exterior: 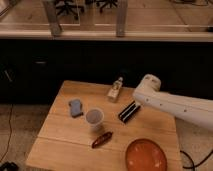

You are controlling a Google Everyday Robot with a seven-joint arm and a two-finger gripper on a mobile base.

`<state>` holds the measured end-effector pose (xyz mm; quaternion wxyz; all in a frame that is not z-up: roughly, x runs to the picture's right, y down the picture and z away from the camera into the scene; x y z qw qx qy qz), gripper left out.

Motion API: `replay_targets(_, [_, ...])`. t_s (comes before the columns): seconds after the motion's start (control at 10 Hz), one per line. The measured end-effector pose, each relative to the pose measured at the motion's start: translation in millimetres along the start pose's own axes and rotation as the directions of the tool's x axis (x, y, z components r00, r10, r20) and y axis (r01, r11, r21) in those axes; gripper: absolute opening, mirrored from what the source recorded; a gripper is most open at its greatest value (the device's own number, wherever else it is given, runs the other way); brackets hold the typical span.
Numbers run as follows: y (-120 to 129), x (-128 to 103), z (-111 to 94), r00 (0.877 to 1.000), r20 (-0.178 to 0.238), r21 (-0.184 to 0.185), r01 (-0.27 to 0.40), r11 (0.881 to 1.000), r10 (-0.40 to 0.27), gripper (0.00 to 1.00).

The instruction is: Move the arm in a circular motion

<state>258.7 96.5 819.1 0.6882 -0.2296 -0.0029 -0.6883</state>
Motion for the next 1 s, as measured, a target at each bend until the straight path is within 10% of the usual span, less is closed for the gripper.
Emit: replay_targets(1.0, [6.3, -4.9, 1.4, 0.996, 0.031, -0.003, -0.085, 0.996, 0.085, 0.8])
